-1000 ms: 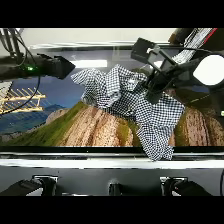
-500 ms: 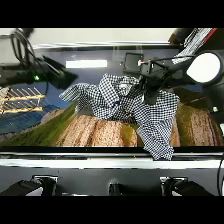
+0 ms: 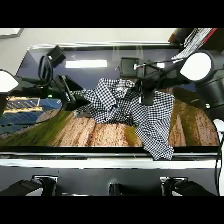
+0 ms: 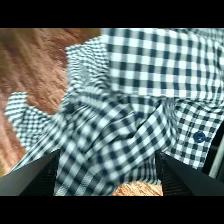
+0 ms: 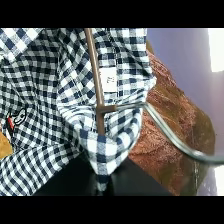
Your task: Fold the clothes and pants, and hang the long-sleeved shirts on hangers.
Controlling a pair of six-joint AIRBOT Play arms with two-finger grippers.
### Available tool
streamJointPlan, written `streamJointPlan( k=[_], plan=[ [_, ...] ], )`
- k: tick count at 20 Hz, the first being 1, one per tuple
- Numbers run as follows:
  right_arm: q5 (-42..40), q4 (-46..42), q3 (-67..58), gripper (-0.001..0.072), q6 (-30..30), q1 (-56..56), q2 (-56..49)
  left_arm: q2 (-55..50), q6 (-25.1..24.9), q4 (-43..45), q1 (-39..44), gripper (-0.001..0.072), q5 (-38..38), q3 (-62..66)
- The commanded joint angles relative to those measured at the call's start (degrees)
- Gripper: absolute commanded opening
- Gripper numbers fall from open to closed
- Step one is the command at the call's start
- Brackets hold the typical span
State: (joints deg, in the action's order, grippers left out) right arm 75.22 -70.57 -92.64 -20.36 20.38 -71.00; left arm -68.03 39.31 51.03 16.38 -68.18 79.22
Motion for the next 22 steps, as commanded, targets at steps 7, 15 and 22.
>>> streamJointPlan(
  k=[7,15,22],
  plan=[
    [0.3,3.7,-0.1,0.0022,1.4,0.1,0.2,-4.0,-5.1,0.2,1.5,0.0287,4.0,-0.3],
    [0.3,1.6,-0.1,0.0355,-7.4,-0.2,2.3,-3.1,-5.1,0.2,1.4,0.0018,4.2,-0.2],
    [1.6,-4.1,-0.1,0.0549,-18.1,-12.4,14.5,-1.4,-6.4,0.2,1.4,0.0017,5.2,-0.2]
  ],
)
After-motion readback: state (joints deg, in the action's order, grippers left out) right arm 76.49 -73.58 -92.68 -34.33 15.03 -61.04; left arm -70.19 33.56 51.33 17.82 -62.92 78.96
